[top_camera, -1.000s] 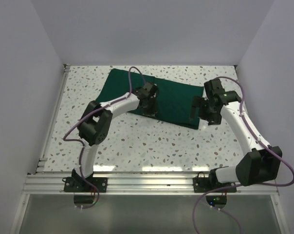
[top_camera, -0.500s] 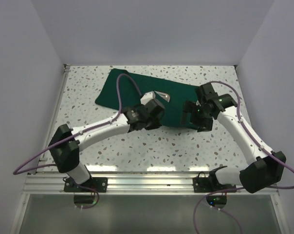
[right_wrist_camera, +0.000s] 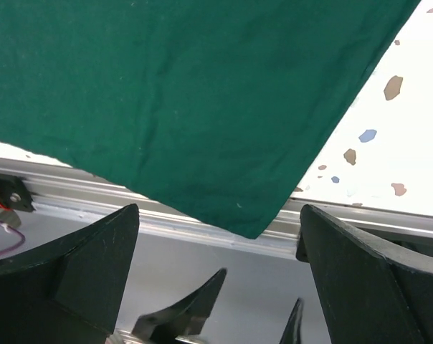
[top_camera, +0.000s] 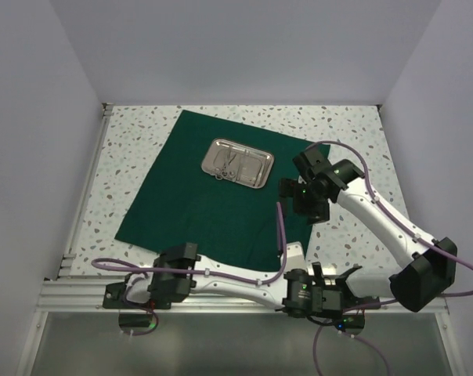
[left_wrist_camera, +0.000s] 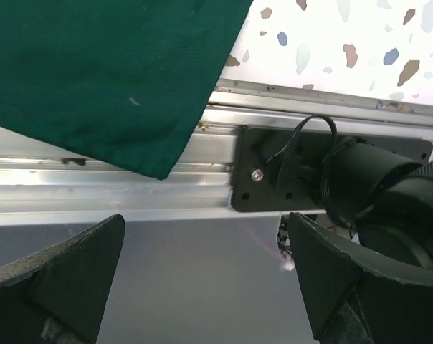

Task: Open and lay out the surgical kit
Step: Open the surgical kit at the center of the board, then adjust the surgical kit at the center of the board.

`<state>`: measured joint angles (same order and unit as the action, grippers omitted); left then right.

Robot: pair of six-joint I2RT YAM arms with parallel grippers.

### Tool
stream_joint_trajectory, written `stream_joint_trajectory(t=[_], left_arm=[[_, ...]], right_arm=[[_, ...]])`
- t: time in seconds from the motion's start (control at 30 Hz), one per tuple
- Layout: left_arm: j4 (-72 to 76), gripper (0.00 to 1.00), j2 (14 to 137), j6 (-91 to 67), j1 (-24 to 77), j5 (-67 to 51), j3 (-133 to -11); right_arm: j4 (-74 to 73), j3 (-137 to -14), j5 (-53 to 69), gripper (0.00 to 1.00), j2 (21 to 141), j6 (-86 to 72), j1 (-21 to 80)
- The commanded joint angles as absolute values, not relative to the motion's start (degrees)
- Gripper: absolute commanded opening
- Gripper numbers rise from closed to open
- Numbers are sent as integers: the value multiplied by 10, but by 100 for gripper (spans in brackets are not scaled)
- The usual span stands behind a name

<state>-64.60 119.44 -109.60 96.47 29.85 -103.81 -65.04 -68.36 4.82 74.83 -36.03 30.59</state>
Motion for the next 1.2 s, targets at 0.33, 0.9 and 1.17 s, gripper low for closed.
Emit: stream_joint_trajectory(t=[0.33,0.9,1.17], left_arm=[[-754,100,935,-1274,954,415,-851],[-324,100,724,-195,169,107,-699],[-287,99,982,-115,22,-14,-856]], right_arm=[[-642,-687,31,98,703,-317,342],[-502,-723,1,99,835,-310,214],[-492,-772,-51,99,903,-329,132]])
